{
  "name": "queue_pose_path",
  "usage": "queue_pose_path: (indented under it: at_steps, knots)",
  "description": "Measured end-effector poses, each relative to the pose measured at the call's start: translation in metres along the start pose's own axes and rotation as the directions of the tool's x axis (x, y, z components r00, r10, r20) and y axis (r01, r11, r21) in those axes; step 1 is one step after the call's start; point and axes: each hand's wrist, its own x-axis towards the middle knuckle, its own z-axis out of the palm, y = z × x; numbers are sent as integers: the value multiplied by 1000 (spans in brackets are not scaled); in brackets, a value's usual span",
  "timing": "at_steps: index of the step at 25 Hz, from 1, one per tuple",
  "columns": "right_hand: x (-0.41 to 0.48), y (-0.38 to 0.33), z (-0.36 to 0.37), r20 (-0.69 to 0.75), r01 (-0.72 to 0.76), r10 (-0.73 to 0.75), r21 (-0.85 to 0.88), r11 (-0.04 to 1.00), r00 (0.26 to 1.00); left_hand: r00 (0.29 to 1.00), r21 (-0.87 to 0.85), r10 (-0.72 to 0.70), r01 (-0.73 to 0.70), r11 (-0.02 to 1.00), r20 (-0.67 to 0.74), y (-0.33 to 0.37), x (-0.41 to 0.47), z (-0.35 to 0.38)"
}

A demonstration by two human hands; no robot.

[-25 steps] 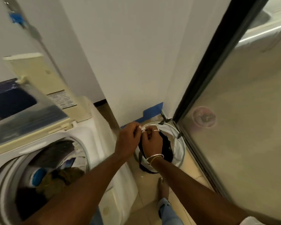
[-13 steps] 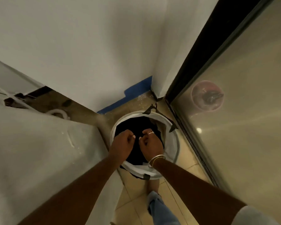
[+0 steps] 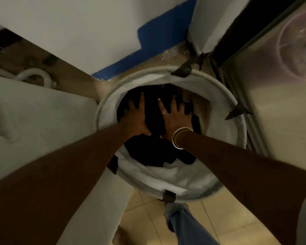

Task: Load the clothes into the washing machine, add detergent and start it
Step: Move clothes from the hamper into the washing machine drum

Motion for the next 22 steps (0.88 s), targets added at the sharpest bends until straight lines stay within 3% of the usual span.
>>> queue_pose_path:
  at_steps: [2,5,8,11,15,18,22]
  knots:
    - [1,1,-3,-98,48,-52,-45,998,994,1000,15,-11,11,1000,15,4,-2,7]
    - [-15,2,-19,-203,143,-134,34,989,970,989,-7,78,-80,997,-123,12,-30,1]
    - [-52,3,-37,-215,144,-95,227,963,972,984,-68,112,-122,990,-141,20,-73,-25]
    - [-99,-2,-60,-365,118,-16,258,959,931,973,-254,88,-142,957,-214,27,-130,-62]
    - [-171,-18,-106,-539,100,180,449,888,822,920,-501,152,-329,800,-361,33,-217,-109]
    - [-224,-30,-158,-623,268,288,645,716,728,886,-594,149,-411,692,-439,44,-286,-157]
    - [-299,-55,-240,-726,457,275,633,625,630,810,-624,130,-532,572,-572,47,-374,-225]
